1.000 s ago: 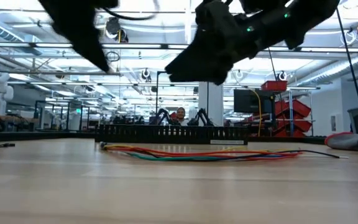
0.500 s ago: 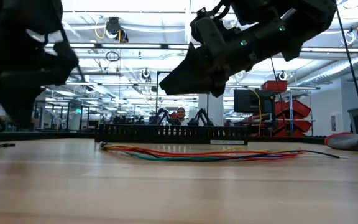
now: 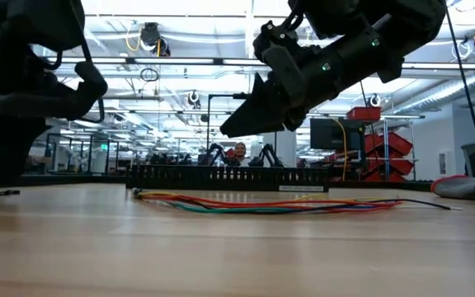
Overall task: Ziptie cables
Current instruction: Wrap the zip tie around the cable wires
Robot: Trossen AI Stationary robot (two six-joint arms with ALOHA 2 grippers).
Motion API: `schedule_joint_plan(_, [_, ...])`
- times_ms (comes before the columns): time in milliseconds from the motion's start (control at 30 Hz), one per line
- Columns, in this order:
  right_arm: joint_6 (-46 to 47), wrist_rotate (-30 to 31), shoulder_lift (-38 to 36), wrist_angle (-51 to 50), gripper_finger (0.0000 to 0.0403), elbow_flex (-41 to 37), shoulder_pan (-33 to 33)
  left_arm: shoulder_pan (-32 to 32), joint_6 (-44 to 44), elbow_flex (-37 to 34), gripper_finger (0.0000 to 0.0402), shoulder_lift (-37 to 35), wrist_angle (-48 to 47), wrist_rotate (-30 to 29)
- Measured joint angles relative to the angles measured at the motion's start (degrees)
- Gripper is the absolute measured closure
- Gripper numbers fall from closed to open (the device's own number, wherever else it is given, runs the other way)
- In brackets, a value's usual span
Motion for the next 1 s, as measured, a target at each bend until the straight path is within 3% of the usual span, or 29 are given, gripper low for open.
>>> schedule_joint_plan(633, [-1.25,-0.03,0.0,-0.51,0.0255,0.0,0.0,0.07,2.18,0.09,0.0227,6.22,0.47,-1.29])
schedule_joint_plan(1000, [-1.09,-0.11,0.0,-0.51,0.0255,0.0,0.0,0.4,3.62,0.02,0.0326,6.26,2.89,-1.76])
